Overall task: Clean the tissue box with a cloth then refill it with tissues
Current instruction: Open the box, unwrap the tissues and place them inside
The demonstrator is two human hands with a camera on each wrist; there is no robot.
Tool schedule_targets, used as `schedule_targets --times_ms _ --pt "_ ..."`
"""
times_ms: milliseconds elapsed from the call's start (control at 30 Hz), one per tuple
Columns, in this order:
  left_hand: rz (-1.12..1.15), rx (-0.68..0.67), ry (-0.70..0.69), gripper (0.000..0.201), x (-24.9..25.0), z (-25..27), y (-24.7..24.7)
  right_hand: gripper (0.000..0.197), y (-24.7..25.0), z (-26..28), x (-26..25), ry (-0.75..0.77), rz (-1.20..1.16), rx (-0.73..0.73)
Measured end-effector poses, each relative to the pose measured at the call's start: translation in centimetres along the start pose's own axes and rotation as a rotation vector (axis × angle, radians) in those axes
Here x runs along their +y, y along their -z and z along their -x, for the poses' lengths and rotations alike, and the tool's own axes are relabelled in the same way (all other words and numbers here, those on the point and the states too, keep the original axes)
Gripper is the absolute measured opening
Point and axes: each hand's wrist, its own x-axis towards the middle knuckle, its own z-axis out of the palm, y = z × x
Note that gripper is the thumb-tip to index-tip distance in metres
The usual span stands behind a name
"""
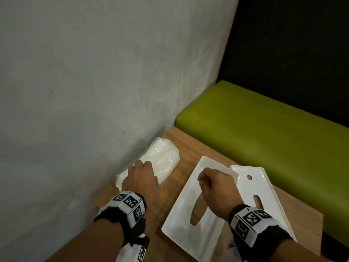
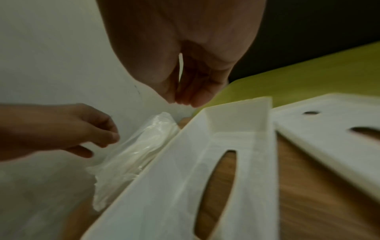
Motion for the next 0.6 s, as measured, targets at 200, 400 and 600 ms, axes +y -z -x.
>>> schedule_targets --times_ms 200,400,600 --pt "-0.08 -0.119 0.122 0.094 -2.8 -2.8 -2.3 0.009 -3.8 -2.5 -1.0 0.031 -0.031 -0.182" --pt "-0.011 -0.247 0.23 0.076 -3.7 -4.7 -3.9 0.006 -4.5 -4.4 -0.7 -0.013 -0.069 -0.242" --pt "0.081 -0.199 0.212 0.049 -2.8 -5.8 -2.5 0.01 -4.6 -4.6 -1.0 -0.065 -0.105 -0.293"
